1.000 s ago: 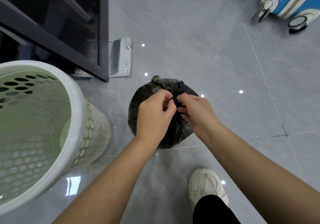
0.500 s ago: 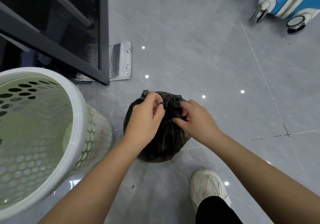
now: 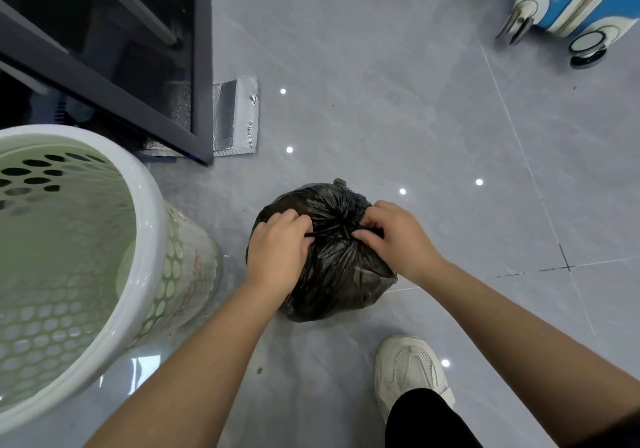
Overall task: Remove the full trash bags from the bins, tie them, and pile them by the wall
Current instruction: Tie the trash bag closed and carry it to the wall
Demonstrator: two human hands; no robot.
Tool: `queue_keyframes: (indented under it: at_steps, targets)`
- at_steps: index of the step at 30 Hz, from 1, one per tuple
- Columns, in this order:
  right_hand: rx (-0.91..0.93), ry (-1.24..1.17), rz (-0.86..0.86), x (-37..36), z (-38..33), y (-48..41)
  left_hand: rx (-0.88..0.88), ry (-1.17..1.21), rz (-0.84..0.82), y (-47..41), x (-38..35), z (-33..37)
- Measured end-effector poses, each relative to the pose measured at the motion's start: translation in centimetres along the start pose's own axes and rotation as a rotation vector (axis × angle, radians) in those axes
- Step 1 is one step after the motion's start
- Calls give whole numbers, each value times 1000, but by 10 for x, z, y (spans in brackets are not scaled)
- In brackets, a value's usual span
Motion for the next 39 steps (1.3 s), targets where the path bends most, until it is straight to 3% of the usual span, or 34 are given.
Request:
queue_keyframes:
  at_steps: [6,12,26,32,39]
  targets:
    - [-81,-134,-72,21,6,9,-45,68,71,3,30,5]
    - [-79,-120,-34,105,-54,28,-12,103,22,9,117,47]
    - [-183,-129,105,444,-193,117,-41,95,-19,15,418,288]
    - [-237,-136,102,555,-207,139,-36,87,-30,2,491,380]
    - [-300,-97,157,660,-189,157,-58,122,-10,-28,523,477]
Point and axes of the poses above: each hand's wrist, its own y-axis away from the middle knuckle, its own x-axis out of the back of the hand, z = x × y, the point moved 4 cm from there along -y, towards the middle knuckle, and after that the axes turned 2 degrees about y, right-handed, at the moved point
